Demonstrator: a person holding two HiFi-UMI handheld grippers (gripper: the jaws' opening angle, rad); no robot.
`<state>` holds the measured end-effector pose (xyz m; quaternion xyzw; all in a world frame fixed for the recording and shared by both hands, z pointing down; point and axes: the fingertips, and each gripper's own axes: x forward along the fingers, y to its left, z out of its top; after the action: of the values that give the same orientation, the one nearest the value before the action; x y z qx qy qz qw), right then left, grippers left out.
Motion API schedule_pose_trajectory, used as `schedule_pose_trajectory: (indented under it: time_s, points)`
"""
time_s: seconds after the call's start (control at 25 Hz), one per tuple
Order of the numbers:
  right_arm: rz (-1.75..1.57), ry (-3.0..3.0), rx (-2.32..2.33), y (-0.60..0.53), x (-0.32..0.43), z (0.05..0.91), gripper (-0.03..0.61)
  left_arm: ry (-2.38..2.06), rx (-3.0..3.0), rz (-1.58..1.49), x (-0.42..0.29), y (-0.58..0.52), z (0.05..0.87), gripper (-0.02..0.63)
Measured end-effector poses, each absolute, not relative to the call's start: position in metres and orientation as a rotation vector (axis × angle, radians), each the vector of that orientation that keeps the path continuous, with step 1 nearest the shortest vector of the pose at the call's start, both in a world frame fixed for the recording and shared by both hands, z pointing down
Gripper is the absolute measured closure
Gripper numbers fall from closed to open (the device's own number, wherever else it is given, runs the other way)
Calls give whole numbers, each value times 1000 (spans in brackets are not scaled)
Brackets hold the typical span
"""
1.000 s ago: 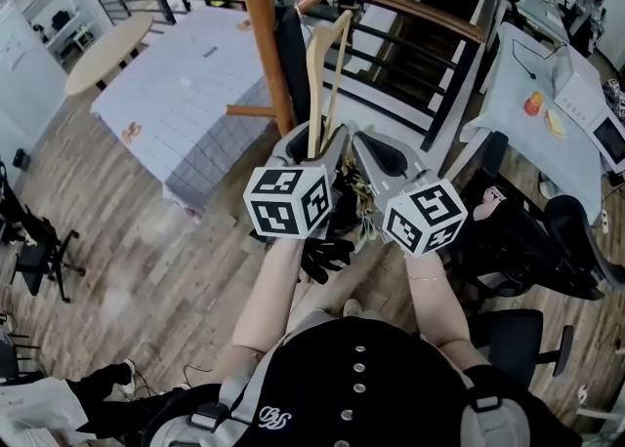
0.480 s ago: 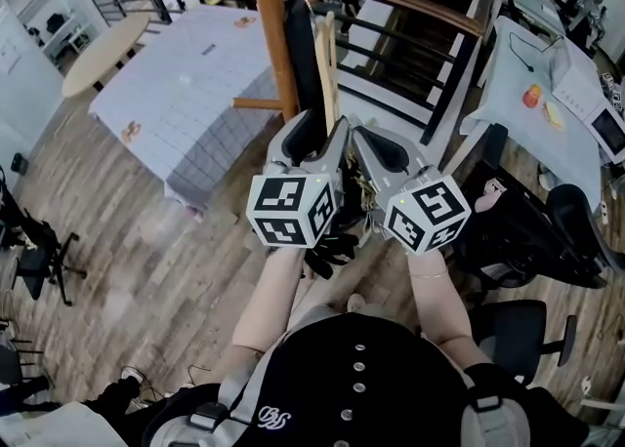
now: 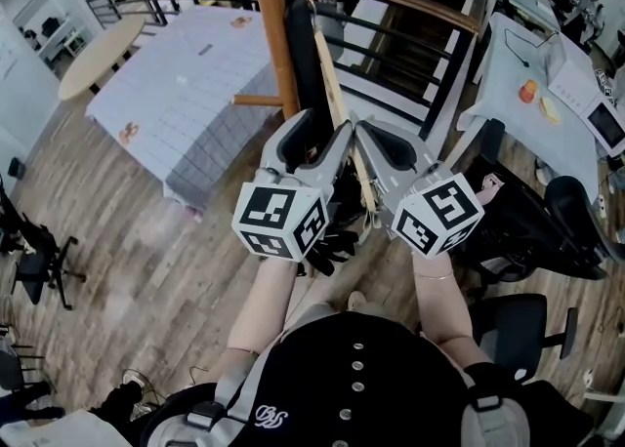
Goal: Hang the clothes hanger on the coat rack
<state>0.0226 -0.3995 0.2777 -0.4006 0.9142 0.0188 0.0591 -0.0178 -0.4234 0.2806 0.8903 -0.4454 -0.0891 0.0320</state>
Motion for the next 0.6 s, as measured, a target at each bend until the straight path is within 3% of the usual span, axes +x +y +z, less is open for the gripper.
schedule_pose_trajectory:
  time_s: [0.28, 0.4, 0.52, 0.6]
  points:
    - [98, 2741, -1184, -380, 25, 259, 583, -1285, 2839, -392, -17, -398, 266, 387]
    - [130, 2721, -1190, -374, 30, 253, 583, -1291, 2868, -426, -15, -388, 260, 507]
    - [131, 2703, -1195, -371, 33, 251, 583, -1280, 2887, -440, -16, -379, 253, 534]
    - [124, 2695, -1196, -370, 34, 251, 583, -1262, 2900, -448, -16, -376, 252, 611]
